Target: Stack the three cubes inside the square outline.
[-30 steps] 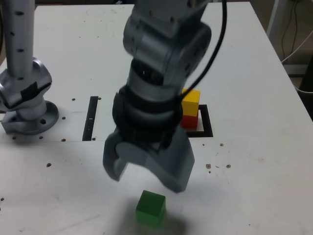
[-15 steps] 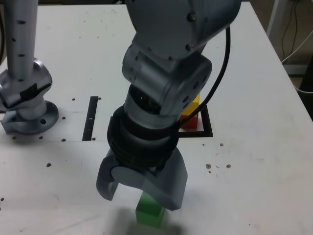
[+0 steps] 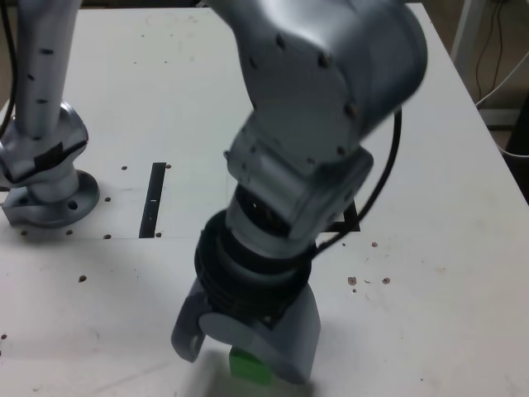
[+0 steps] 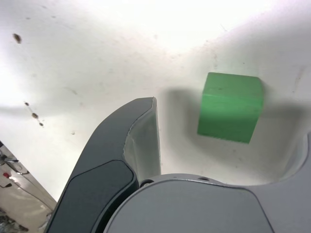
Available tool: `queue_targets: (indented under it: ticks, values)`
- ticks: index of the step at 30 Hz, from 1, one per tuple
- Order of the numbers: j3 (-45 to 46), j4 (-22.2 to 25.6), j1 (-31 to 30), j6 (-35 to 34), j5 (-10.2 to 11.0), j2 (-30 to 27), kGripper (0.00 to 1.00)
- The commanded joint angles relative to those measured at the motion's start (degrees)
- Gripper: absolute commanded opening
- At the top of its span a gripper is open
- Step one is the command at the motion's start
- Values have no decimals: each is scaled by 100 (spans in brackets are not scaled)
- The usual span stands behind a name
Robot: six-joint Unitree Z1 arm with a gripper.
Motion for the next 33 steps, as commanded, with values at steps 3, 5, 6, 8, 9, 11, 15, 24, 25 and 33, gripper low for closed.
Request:
queue_targets:
  ticks: [3, 5, 6, 8, 9, 11, 15, 24, 25, 33]
  values:
    - [1, -107, -9, 65, -64, 143, 97]
    - [8, -156, -9, 85, -95, 200, 96]
    - [10, -186, -9, 94, -110, 232, 95]
    - [20, -221, -9, 102, -128, 265, 93]
    - [27, -236, -9, 105, -135, 276, 92]
    - [42, -266, -9, 106, -142, 285, 90]
    - [57, -319, -9, 106, -151, 304, 84]
    - [33, -465, -9, 91, 13, 337, 38]
    - [37, -495, -9, 100, 55, 331, 32]
    - [63, -563, -9, 115, 71, 323, 28]
